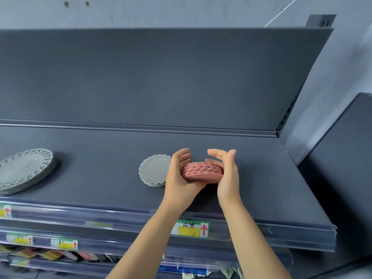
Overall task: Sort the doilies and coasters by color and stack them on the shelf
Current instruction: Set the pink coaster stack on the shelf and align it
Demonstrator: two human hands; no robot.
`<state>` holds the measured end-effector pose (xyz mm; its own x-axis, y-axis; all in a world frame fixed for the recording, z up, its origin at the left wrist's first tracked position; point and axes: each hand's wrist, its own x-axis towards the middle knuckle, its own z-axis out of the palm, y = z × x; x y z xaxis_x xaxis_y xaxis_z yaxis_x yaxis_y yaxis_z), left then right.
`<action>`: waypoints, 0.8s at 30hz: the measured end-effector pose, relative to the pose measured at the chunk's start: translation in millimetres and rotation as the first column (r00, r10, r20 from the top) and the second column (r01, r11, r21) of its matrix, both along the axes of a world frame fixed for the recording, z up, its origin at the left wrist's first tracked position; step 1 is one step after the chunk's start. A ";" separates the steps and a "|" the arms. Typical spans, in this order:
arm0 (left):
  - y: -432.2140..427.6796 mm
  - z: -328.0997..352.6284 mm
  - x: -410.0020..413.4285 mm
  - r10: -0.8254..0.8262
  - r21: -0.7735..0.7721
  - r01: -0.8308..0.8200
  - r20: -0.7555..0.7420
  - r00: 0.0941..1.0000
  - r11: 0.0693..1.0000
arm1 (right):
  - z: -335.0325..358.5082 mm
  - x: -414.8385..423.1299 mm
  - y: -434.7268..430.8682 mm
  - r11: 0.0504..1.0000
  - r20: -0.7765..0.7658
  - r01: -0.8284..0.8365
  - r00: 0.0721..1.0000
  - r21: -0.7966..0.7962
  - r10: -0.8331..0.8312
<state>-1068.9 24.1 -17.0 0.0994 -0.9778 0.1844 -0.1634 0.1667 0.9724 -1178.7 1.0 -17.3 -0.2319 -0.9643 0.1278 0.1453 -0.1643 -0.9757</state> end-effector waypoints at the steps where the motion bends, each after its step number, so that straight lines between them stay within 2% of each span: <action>1: -0.3 0.1 -2.5 -0.004 -0.003 0.004 -0.013 1.000 1.000 | 0.0 0.6 1.0 1.000 -0.031 -0.012 0.999 -0.023 0.011; 3: -1.4 1.6 -6.0 -0.031 -0.011 0.031 -0.005 1.000 0.999 | -0.4 0.0 1.2 0.999 -0.049 -0.016 0.999 -0.045 0.014; 7: -6.0 10.0 -6.5 -0.138 -0.003 0.138 0.059 0.989 0.990 | -3.1 -4.5 -4.2 0.999 0.044 0.037 0.998 0.014 -0.038; 10: -7.3 16.5 -8.9 -0.022 0.027 0.025 -0.112 0.993 0.999 | -0.3 -2.8 -5.2 0.999 0.120 0.008 0.993 0.047 -0.014; 12: -7.0 15.7 -10.5 0.061 0.034 -0.056 -0.151 0.987 0.998 | 1.0 -1.6 -3.4 0.999 0.109 -0.045 0.993 0.028 0.042; 16: -3.8 8.4 -10.2 0.017 0.009 -0.017 -0.051 0.999 1.000 | 2.2 -3.0 2.8 1.000 0.038 -0.027 0.999 0.007 0.027; 19: -3.4 6.6 -9.2 -0.014 -0.008 0.014 -0.003 1.000 1.000 | 2.0 -4.7 3.1 1.000 0.057 -0.013 0.998 0.010 0.013; 22: -0.4 5.6 -12.6 0.017 -0.079 -0.006 0.144 0.989 0.997 | 1.1 -4.4 1.5 0.999 0.064 0.010 0.998 0.034 -0.013; 24: 0.8 5.0 -13.9 0.054 -0.096 -0.036 0.190 0.980 0.995 | -0.2 -4.4 2.1 0.998 0.035 0.001 0.999 0.057 -0.003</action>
